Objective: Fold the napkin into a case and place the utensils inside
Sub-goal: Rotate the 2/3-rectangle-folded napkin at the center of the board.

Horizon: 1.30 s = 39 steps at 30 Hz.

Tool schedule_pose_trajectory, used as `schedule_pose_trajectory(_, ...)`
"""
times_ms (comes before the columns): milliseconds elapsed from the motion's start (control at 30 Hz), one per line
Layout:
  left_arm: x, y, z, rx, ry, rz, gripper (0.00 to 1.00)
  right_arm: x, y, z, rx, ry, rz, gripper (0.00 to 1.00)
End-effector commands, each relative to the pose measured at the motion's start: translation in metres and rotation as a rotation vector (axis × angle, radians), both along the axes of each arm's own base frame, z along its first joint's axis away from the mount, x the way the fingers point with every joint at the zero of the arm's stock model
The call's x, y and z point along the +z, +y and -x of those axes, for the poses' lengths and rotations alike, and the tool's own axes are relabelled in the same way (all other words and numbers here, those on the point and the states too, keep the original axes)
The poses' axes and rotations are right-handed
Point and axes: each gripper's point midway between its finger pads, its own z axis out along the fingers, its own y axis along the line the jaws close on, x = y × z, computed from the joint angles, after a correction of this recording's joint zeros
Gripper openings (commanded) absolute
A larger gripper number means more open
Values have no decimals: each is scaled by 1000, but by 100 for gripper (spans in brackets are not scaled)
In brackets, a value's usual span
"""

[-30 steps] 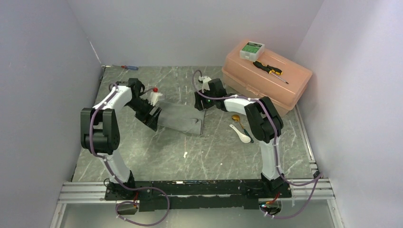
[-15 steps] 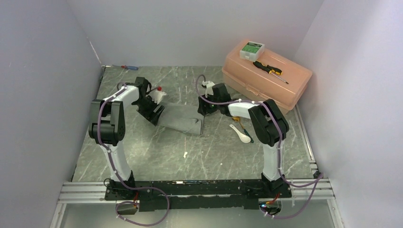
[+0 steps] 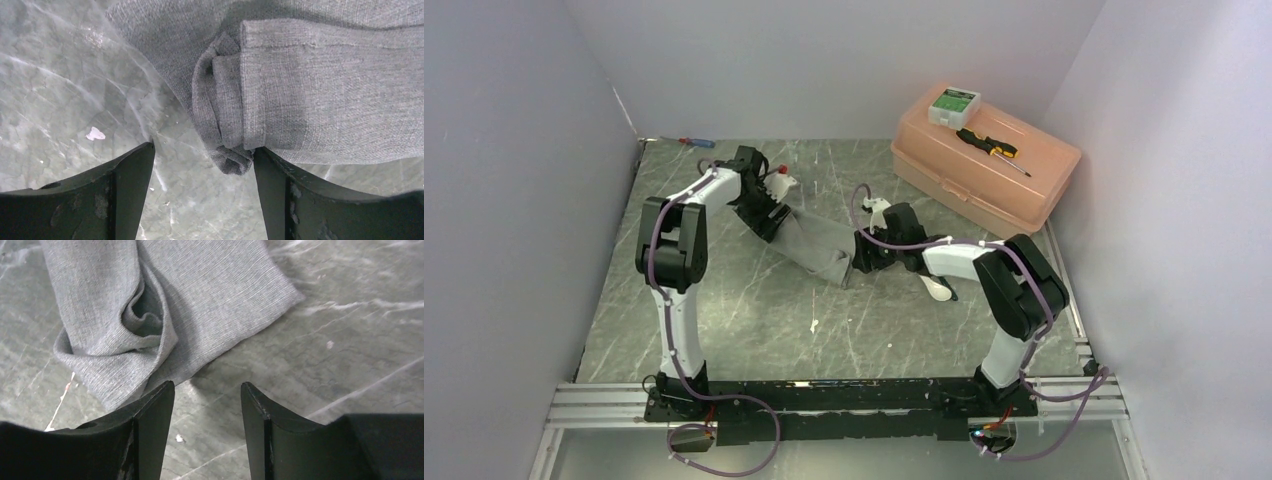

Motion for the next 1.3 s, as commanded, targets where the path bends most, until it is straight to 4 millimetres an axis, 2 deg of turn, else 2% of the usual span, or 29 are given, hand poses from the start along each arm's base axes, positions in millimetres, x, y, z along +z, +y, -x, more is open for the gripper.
schedule_pose_trajectory(0,-7,2,31,-3,32,8,78,41,-4,-47,-49,-122,14,56)
schedule_pose_trajectory(100,-5,15,54,2,48,-1,78,58,3,-80,-47,-164,6,56)
schedule_pose_trajectory(167,-2,24,60,21,45,-5,79,66,12,-105,-48,-200,9,56)
schedule_pose_trajectory(267,8,33,64,52,47,12,79,58,26,-124,-27,-201,7,56)
schedule_pose_trajectory(400,23,37,65,63,30,27,84,40,40,-134,16,-189,-4,58)
schedule_pose_trajectory(500,33,35,66,65,17,51,94,31,50,-130,56,-168,-30,58)
schedule_pose_trajectory(633,40,34,67,73,2,66,94,14,61,-118,114,-143,-15,57)
schedule_pose_trajectory(700,36,36,69,76,-2,59,94,7,61,-113,121,-128,-5,54)
schedule_pose_trajectory(833,14,43,72,70,5,14,94,2,53,-105,112,-122,12,47)
schedule_pose_trajectory(967,-4,46,62,55,-5,-29,94,-1,43,-96,85,-113,30,43)
schedule_pose_trajectory(1067,-9,41,49,47,-25,-41,94,-4,33,-87,58,-102,42,41)
schedule_pose_trajectory(1267,-12,19,14,25,-78,-58,92,-6,13,-75,-21,-104,70,38)
